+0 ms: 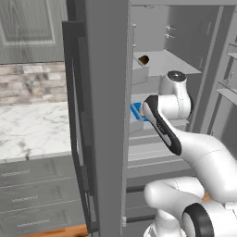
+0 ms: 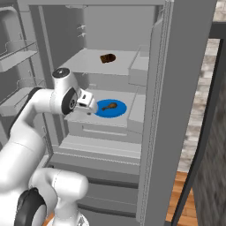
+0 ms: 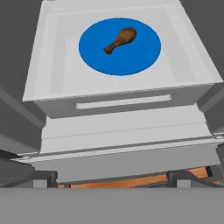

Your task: Transport the chicken drumstick from the fridge to the microwave and turn on the microwave.

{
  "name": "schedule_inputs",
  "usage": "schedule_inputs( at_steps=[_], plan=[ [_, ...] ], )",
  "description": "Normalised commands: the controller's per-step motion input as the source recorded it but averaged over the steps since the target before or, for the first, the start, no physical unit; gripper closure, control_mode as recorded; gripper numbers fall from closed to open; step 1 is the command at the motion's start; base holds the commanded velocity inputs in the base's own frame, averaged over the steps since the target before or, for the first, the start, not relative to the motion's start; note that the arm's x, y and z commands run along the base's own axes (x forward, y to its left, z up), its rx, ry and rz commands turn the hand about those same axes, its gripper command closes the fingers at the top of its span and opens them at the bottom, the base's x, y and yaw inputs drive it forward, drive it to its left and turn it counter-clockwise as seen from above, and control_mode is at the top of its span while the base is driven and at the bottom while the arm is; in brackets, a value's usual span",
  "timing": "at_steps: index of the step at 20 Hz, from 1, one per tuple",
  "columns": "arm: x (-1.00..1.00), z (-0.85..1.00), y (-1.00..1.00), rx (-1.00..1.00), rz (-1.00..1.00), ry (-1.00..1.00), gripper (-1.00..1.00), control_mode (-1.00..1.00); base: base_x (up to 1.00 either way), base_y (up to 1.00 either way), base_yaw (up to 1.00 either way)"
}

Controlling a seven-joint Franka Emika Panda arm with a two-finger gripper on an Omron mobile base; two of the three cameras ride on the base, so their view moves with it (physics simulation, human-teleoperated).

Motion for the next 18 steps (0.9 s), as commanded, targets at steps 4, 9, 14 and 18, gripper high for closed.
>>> schedule_inputs(
  at_steps=[4,9,14,18],
  plan=[
    [0.33,-0.21,-0.01,0.0,-0.16,-0.04,-1.0,-1.0,0.0,0.0,0.0],
    [0.36,-0.18,0.0,0.0,-0.15,-0.03,-1.0,-1.0,0.0,0.0,0.0],
    [0.45,-0.05,-0.09,0.01,-0.09,-0.03,-1.0,-1.0,0.0,0.0,0.0],
    [0.32,-0.04,-0.24,0.03,-0.04,0.0,-1.0,-1.0,0.0,0.0,0.0]
  ],
)
